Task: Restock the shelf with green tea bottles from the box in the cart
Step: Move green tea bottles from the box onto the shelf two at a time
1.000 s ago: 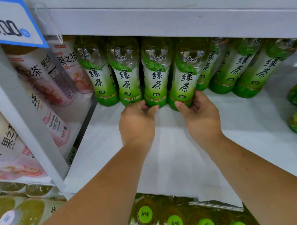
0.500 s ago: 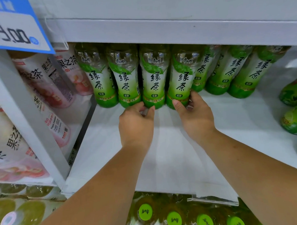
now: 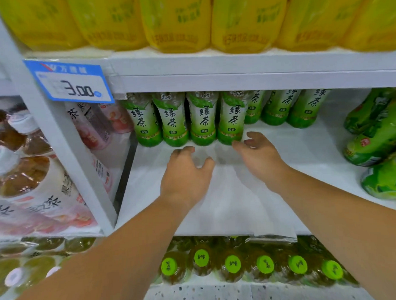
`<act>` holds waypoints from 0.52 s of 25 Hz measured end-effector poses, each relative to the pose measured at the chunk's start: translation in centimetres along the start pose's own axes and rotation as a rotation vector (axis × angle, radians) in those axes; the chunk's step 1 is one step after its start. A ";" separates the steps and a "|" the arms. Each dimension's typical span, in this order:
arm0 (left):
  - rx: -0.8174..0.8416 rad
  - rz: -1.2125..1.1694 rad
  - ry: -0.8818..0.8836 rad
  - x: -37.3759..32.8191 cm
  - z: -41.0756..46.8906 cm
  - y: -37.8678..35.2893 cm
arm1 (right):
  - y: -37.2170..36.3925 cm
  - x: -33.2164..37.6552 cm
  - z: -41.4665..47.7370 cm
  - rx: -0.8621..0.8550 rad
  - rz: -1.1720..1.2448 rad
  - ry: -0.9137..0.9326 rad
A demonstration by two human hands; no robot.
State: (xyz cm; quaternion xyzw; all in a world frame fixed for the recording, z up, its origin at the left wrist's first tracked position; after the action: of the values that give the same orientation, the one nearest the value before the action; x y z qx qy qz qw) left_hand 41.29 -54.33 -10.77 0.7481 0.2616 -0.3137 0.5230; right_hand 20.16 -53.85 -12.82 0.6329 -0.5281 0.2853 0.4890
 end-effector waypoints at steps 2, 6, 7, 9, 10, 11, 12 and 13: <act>0.043 -0.026 0.028 0.6 -1.5 0.1 | 0.1 -0.1 -1.9 0.022 -0.001 -0.009; 0.203 -0.171 0.072 1.5 -5.4 -0.4 | -0.1 -0.9 -6.4 0.075 0.040 -0.081; 0.236 -0.181 0.083 1.5 -6.5 -0.4 | -0.4 -1.0 -7.8 0.107 0.032 -0.117; 0.291 -0.178 0.105 1.5 -8.6 0.0 | -1.0 -1.4 -10.4 0.160 0.016 -0.187; 0.318 -0.170 0.112 1.3 -9.6 0.2 | -1.0 -1.3 -11.6 0.169 0.016 -0.215; 0.345 -0.166 0.123 1.1 -10.7 0.7 | -1.1 -1.0 -13.2 0.171 0.022 -0.242; 0.363 -0.169 0.126 0.9 -11.9 1.3 | -1.1 -0.7 -14.6 0.170 0.028 -0.256; 0.381 -0.176 0.120 0.6 -13.0 1.9 | -1.1 -0.3 -16.0 0.166 0.031 -0.257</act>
State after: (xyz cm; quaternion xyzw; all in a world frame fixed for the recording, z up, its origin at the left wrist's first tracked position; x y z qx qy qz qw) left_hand 45.57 -42.58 -6.76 0.8251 0.2924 -0.3568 0.3262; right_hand 23.65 -39.03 -7.69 0.6943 -0.5705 0.2524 0.3589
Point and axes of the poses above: each hand's wrist, its own z-axis towards the middle knuckle, its own y-axis out of the back of the hand, x = y × z, the point moved 9 cm from there along z, towards the middle knuckle, and after that the axes turned 14 degrees about x, right-handed, at the moved point
